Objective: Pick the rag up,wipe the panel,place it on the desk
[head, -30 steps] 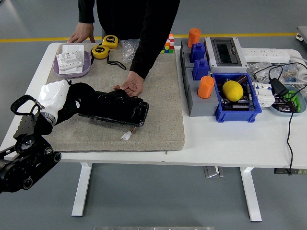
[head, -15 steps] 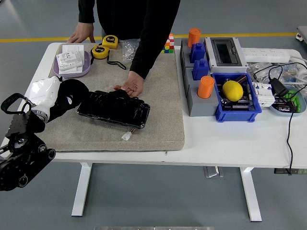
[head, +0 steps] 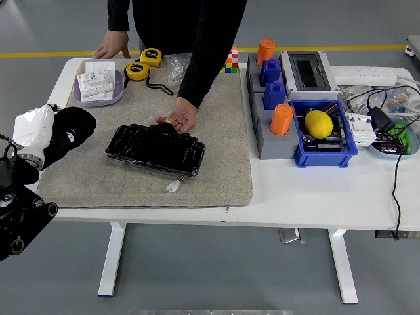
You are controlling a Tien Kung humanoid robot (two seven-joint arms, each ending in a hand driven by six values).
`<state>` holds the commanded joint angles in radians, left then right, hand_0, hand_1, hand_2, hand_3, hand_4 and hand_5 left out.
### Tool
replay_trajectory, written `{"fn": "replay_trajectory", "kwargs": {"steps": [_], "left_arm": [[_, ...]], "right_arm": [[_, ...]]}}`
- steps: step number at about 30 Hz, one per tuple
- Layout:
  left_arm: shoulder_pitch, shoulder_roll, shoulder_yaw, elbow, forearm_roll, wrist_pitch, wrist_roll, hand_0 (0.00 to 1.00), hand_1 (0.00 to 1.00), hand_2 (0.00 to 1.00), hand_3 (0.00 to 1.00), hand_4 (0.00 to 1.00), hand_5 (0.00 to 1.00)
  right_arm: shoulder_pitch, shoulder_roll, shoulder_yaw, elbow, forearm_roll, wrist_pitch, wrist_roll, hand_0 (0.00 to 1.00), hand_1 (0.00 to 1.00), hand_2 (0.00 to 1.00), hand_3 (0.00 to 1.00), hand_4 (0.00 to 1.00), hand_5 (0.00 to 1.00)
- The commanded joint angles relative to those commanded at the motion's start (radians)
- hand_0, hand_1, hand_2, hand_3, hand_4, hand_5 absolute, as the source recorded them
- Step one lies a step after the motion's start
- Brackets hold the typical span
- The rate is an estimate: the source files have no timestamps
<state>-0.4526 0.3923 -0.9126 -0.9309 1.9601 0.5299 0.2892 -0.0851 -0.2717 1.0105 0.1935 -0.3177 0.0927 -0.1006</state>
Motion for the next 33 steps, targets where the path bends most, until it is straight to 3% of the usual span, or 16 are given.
{"fn": "replay_trajectory", "kwargs": {"steps": [3,4,9,10,15,16,21,22,27,28,33], "left_arm": [[0.004,-0.003,0.014,0.021,-0.031,0.021,-0.034,0.275,0.156,0.501,0.42,0.004,0.002],[0.006,-0.004,0.016,0.026,-0.038,0.025,-0.041,0.289,0.183,0.516,0.454,0.075,0.002],[0.016,-0.013,0.035,0.04,-0.075,0.049,-0.074,0.289,0.183,0.516,0.454,0.075,0.002],[0.016,-0.016,0.038,0.045,-0.08,0.055,-0.08,0.293,0.253,0.537,0.511,0.343,0.062],[0.01,-0.028,0.052,0.082,-0.113,0.065,-0.1,0.293,0.253,0.537,0.511,0.343,0.062],[0.008,-0.029,0.057,0.092,-0.123,0.067,-0.104,0.325,0.359,0.547,0.525,0.391,0.097],[0.003,-0.03,0.078,0.122,-0.147,0.062,-0.113,0.325,0.359,0.547,0.525,0.391,0.097],[0.002,-0.031,0.083,0.131,-0.157,0.059,-0.116,0.376,0.501,0.593,0.543,0.449,0.099],[0.001,-0.035,0.094,0.148,-0.183,0.037,-0.119,0.376,0.501,0.593,0.543,0.449,0.099],[0.002,-0.036,0.095,0.149,-0.19,0.031,-0.12,0.434,0.623,0.684,0.578,0.668,0.174],[0.003,-0.038,0.096,0.143,-0.193,0.021,-0.122,0.434,0.623,0.684,0.578,0.668,0.174]], "right_arm": [[0.001,0.0,-0.001,0.0,0.001,-0.001,0.0,0.741,0.669,0.697,0.616,0.998,0.556],[0.001,0.0,0.0,0.0,0.002,-0.001,0.001,0.742,0.669,0.697,0.616,0.998,0.557],[0.001,0.001,-0.002,0.001,0.003,-0.001,0.001,0.742,0.669,0.697,0.616,0.998,0.557],[0.002,0.001,-0.001,0.001,0.003,-0.001,0.001,0.742,0.669,0.697,0.617,0.998,0.558],[0.004,0.0,-0.005,0.002,0.006,-0.002,0.001,0.742,0.669,0.697,0.617,0.998,0.558],[0.004,0.0,-0.005,0.002,0.006,-0.002,0.001,0.741,0.669,0.696,0.616,0.998,0.559],[0.004,0.0,-0.006,0.002,0.007,-0.002,0.001,0.741,0.669,0.696,0.616,0.998,0.559],[0.003,0.0,-0.005,0.002,0.007,-0.003,0.001,0.741,0.669,0.697,0.616,0.998,0.558],[0.004,0.0,-0.006,0.001,0.009,-0.003,0.002,0.741,0.669,0.697,0.616,0.998,0.558],[0.003,0.001,-0.005,0.002,0.009,-0.003,0.002,0.741,0.669,0.696,0.615,0.998,0.559],[0.004,0.001,-0.009,0.001,0.012,-0.003,0.002,0.741,0.669,0.696,0.615,0.998,0.559]]}}
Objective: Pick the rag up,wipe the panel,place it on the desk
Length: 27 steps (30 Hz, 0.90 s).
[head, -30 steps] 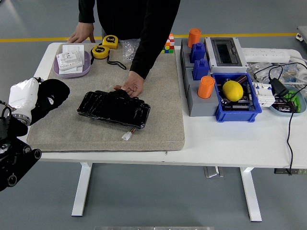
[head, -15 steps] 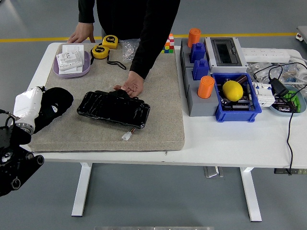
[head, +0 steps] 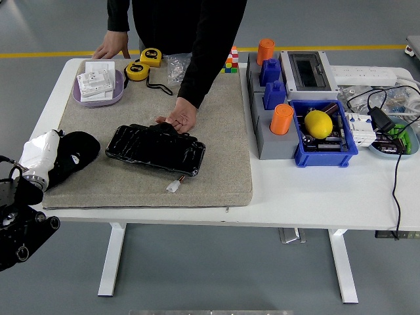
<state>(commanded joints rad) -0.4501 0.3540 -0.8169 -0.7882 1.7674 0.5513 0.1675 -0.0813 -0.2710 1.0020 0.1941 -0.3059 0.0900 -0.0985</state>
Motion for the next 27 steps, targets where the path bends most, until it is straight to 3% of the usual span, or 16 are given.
{"fn": "replay_trajectory", "kwargs": {"steps": [1,6,7,12,13,18,19,24,25,27], "left_arm": [[0.0,0.0,0.0,-0.001,-0.002,-0.001,-0.001,0.483,0.699,0.77,0.631,0.777,0.253],[-0.002,-0.001,-0.001,-0.011,0.004,-0.008,0.005,0.483,0.699,0.77,0.631,0.777,0.253],[-0.002,0.0,-0.003,-0.012,0.005,-0.01,0.005,0.499,0.732,0.783,0.771,0.937,0.456],[0.0,0.003,-0.013,-0.021,0.005,-0.017,-0.001,0.499,0.732,0.783,0.771,0.937,0.456],[0.0,0.004,-0.016,-0.023,0.005,-0.019,-0.002,0.506,0.749,0.797,0.779,0.998,0.557],[0.002,0.009,-0.027,-0.028,-0.001,-0.032,-0.008,0.506,0.749,0.797,0.779,0.998,0.557],[0.003,0.01,-0.029,-0.028,-0.002,-0.034,-0.01,0.521,0.757,0.814,0.794,0.998,0.666],[0.007,0.013,-0.044,-0.033,-0.006,-0.045,-0.018,0.521,0.757,0.814,0.794,0.998,0.666],[0.009,0.014,-0.048,-0.036,-0.005,-0.047,-0.02,0.536,0.773,0.824,0.803,0.998,0.751],[0.01,0.016,-0.056,-0.041,-0.001,-0.049,-0.02,0.536,0.773,0.824,0.803,0.998,0.751]], "right_arm": [[0.0,0.0,0.0,0.0,-0.001,0.0,0.0,0.74,0.669,0.697,0.615,0.998,0.556],[0.001,-0.001,0.0,0.0,0.0,0.0,0.0,0.74,0.669,0.697,0.615,0.998,0.556],[0.001,-0.001,0.0,0.0,0.0,0.001,0.0,0.74,0.669,0.697,0.615,0.998,0.556],[0.001,-0.001,0.0,-0.001,0.001,0.002,-0.001,0.74,0.669,0.697,0.615,0.998,0.556],[0.001,-0.001,0.0,-0.001,0.001,0.002,-0.001,0.74,0.669,0.697,0.614,0.998,0.555],[0.002,-0.001,-0.001,-0.001,0.001,0.002,-0.001,0.74,0.669,0.697,0.614,0.998,0.555],[0.002,-0.001,0.0,-0.001,0.002,0.002,-0.001,0.741,0.669,0.696,0.613,0.998,0.552],[0.001,-0.001,0.001,-0.002,0.0,0.002,-0.002,0.741,0.669,0.696,0.613,0.998,0.552],[0.001,-0.001,0.001,-0.002,0.0,0.002,-0.002,0.741,0.669,0.696,0.612,0.998,0.548],[0.0,-0.001,0.002,-0.002,-0.001,0.002,-0.002,0.741,0.669,0.696,0.612,0.998,0.548]]}}
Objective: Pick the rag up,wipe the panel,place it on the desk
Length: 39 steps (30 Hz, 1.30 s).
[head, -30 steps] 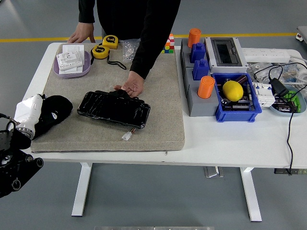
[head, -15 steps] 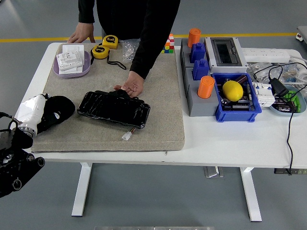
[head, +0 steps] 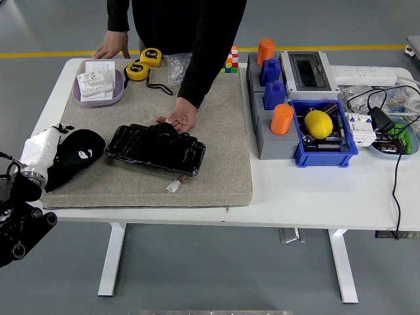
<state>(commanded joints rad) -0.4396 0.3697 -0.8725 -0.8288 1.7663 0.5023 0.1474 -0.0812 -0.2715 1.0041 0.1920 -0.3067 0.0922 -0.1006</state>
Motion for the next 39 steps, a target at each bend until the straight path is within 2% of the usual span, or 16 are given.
{"fn": "replay_trajectory", "kwargs": {"steps": [7,12,17,24,27,28,33,39], "left_arm": [[0.01,0.011,-0.03,-0.045,0.015,-0.004,0.002,0.544,0.776,0.826,0.8,0.998,0.742],[0.023,0.024,-0.052,-0.106,0.029,-0.008,0.011,0.541,0.779,0.824,0.796,0.998,0.747],[0.044,0.037,-0.074,-0.179,-0.006,-0.002,0.009,0.536,0.779,0.823,0.799,0.998,0.769],[0.087,0.062,-0.113,-0.338,-0.126,0.026,-0.024,0.535,0.766,0.814,0.803,0.998,0.762],[0.101,0.072,-0.122,-0.389,-0.179,0.035,-0.044,0.535,0.766,0.814,0.803,0.998,0.762],[0.105,0.076,-0.126,-0.405,-0.201,0.035,-0.054,0.526,0.734,0.772,0.795,0.998,0.718],[0.124,0.102,-0.127,-0.479,-0.3,0.036,-0.087,0.526,0.734,0.772,0.795,0.998,0.718],[0.145,0.126,-0.114,-0.567,-0.473,0.036,-0.142,0.523,0.729,0.761,0.789,0.998,0.705]], "right_arm": [[-0.003,0.001,0.002,0.0,-0.001,0.0,-0.001,0.74,0.669,0.696,0.612,0.998,0.547],[-0.005,0.002,0.004,0.0,-0.002,-0.001,0.0,0.74,0.669,0.696,0.611,0.998,0.546],[-0.008,0.004,0.002,0.0,-0.002,-0.001,-0.001,0.74,0.67,0.696,0.611,0.998,0.543],[-0.009,0.003,0.005,0.001,-0.005,-0.003,-0.002,0.739,0.669,0.696,0.61,0.998,0.541],[-0.008,0.002,0.002,0.002,-0.003,-0.004,-0.002,0.739,0.669,0.696,0.61,0.998,0.541],[-0.007,0.002,0.001,0.002,-0.002,-0.004,-0.001,0.739,0.669,0.696,0.61,0.998,0.539],[-0.005,0.0,-0.005,0.003,-0.002,-0.005,-0.002,0.739,0.669,0.696,0.61,0.998,0.539],[-0.005,-0.006,-0.006,0.005,-0.009,-0.007,-0.004,0.739,0.669,0.696,0.609,0.998,0.539]]}}
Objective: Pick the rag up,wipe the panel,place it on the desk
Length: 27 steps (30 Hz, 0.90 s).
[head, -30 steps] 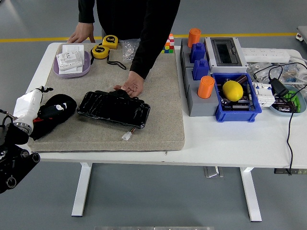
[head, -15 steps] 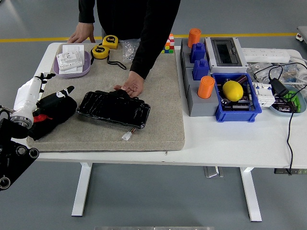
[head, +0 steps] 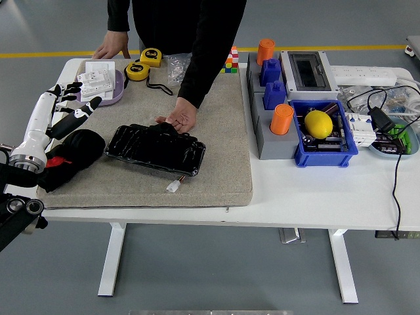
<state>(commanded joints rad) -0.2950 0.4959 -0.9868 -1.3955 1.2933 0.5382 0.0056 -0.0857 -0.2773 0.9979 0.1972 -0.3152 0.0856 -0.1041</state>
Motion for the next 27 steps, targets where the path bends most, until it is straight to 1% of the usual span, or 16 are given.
{"fn": "replay_trajectory", "kwargs": {"steps": [1,6,7,9,12,13,16,19,27], "left_arm": [[0.001,0.002,0.001,-0.009,-0.029,0.0,-0.012,0.522,0.718,0.752,0.779,0.997,0.65],[0.007,0.005,0.002,-0.042,-0.183,-0.008,-0.072,0.522,0.718,0.752,0.779,0.997,0.65],[0.008,0.004,0.0,-0.049,-0.216,-0.011,-0.087,0.523,0.718,0.745,0.767,0.965,0.592],[0.01,0.003,0.0,-0.058,-0.273,-0.019,-0.11,0.523,0.718,0.745,0.767,0.965,0.592],[0.013,0.002,-0.006,-0.077,-0.364,-0.044,-0.141,0.523,0.718,0.745,0.767,0.965,0.592],[0.014,0.002,-0.008,-0.082,-0.386,-0.047,-0.145,0.52,0.716,0.736,0.761,0.939,0.561],[0.02,0.003,-0.018,-0.106,-0.446,-0.07,-0.155,0.52,0.716,0.736,0.761,0.939,0.561],[0.024,0.006,-0.025,-0.125,-0.496,-0.088,-0.166,0.521,0.714,0.732,0.75,0.931,0.554],[0.025,0.009,-0.037,-0.14,-0.537,-0.096,-0.185,0.521,0.713,0.733,0.752,0.922,0.544]], "right_arm": [[0.0,0.0,0.0,0.0,-0.001,0.0,0.0,0.739,0.669,0.696,0.609,0.998,0.539],[-0.001,-0.001,0.006,0.001,-0.006,0.0,-0.001,0.739,0.669,0.696,0.609,0.998,0.539],[-0.002,-0.001,0.007,0.001,-0.007,0.0,-0.001,0.739,0.669,0.696,0.609,0.998,0.539],[-0.003,0.0,0.008,0.001,-0.005,0.0,-0.001,0.739,0.669,0.696,0.609,0.998,0.539],[-0.003,0.005,0.006,0.0,-0.002,0.001,0.0,0.739,0.669,0.696,0.609,0.998,0.539],[-0.002,0.006,0.005,0.0,-0.001,0.001,0.001,0.739,0.669,0.696,0.609,0.998,0.538],[-0.002,0.01,0.004,-0.001,-0.001,0.003,0.002,0.739,0.669,0.696,0.609,0.998,0.538],[-0.003,0.012,0.006,-0.002,-0.003,0.004,0.002,0.739,0.669,0.696,0.609,0.998,0.538],[-0.003,0.012,0.01,-0.002,-0.004,0.005,0.001,0.739,0.669,0.696,0.609,0.998,0.538]]}}
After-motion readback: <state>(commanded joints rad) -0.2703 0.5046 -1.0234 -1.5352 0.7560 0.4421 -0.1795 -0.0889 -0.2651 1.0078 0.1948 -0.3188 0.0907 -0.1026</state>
